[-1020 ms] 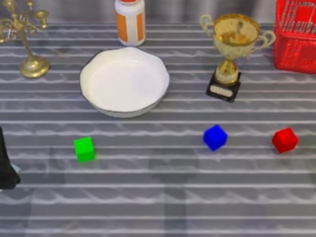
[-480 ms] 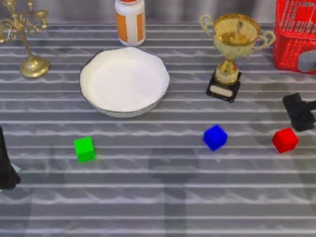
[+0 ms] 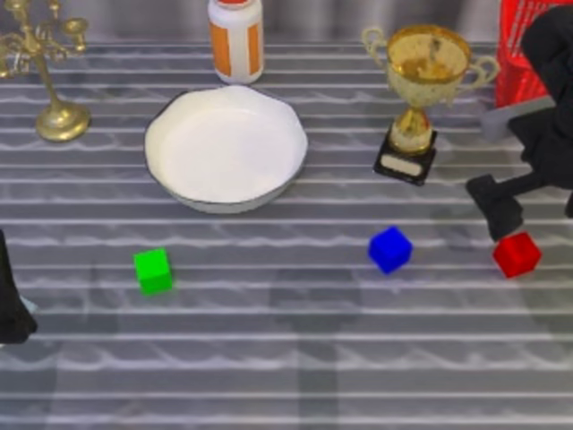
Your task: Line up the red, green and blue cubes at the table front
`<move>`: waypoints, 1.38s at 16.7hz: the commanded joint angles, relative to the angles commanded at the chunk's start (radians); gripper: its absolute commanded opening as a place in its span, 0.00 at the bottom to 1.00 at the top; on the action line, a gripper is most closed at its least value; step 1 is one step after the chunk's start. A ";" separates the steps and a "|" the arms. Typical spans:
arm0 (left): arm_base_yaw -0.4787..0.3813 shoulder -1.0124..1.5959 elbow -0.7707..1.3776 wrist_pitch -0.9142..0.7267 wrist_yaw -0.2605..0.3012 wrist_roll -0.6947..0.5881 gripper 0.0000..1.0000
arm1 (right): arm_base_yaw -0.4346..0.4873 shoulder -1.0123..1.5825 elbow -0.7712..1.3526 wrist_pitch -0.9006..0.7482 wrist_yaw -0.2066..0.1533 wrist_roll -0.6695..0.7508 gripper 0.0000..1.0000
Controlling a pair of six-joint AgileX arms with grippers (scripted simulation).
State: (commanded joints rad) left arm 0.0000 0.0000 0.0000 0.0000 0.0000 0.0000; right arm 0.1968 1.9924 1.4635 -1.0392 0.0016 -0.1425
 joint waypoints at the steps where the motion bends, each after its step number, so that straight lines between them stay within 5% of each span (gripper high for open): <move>1: 0.000 0.000 0.000 0.000 0.000 0.000 1.00 | 0.001 0.005 0.005 -0.003 0.000 0.000 1.00; 7: 0.000 0.000 0.000 0.000 0.000 0.000 1.00 | -0.003 0.011 -0.009 0.015 0.000 -0.001 1.00; 14: 0.000 0.000 0.000 0.000 0.000 0.000 1.00 | 0.002 0.135 -0.145 0.285 0.001 0.003 1.00; 19: 0.000 0.000 0.000 0.000 0.000 0.000 1.00 | 0.002 0.153 -0.161 0.311 0.001 0.003 1.00; 23: 0.000 0.000 0.000 0.000 0.000 0.000 1.00 | 0.002 0.153 -0.161 0.311 0.001 0.003 0.70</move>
State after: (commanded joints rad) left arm 0.0000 0.0000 0.0000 0.0000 0.0000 0.0000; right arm 0.1990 2.1450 1.3028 -0.7285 0.0026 -0.1394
